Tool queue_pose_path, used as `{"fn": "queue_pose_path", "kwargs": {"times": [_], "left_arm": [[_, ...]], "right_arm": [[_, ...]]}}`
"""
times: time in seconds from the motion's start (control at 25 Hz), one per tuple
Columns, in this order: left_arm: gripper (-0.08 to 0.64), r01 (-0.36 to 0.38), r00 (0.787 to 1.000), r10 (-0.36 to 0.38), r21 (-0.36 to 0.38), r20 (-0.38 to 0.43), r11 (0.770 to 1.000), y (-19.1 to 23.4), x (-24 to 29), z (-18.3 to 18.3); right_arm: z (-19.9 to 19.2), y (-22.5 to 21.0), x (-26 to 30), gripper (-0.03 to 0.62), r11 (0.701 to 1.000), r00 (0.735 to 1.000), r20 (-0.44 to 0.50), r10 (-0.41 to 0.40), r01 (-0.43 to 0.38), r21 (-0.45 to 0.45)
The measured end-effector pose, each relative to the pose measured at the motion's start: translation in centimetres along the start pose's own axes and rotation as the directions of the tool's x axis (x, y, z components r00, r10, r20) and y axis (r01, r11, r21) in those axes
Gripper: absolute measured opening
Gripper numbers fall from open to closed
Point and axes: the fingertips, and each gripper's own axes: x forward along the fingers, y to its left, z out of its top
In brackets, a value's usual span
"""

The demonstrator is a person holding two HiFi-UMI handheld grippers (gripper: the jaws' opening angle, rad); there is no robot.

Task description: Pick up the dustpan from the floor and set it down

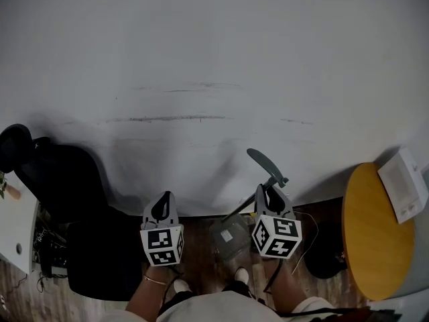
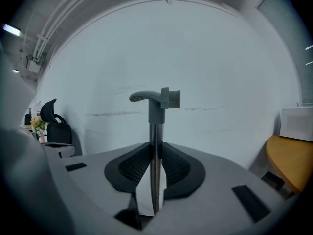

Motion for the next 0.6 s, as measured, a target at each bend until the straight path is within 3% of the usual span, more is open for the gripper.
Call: {"fn": "queue_pose_path", "kwargs": {"times": [0.32,0.6], "left_arm": [[0.017,-0.011,1.0,0.011,-0.026,-0.008,1.0,6.3,-2.7,-1.3],[0.018,-0.104,0.994,0.101,-0.068,-0.043,0.992,10.2,-4.9,-3.1]], "right_arm": [[-0.8,6.5,0.6,0.094,1.0,1.0,-0.005,-0.011,0.011,0.004],[-1.8,11.6,1.6,0.094,0.998,0.999,-0.026,0.046,-0.047,-0.029]]}}
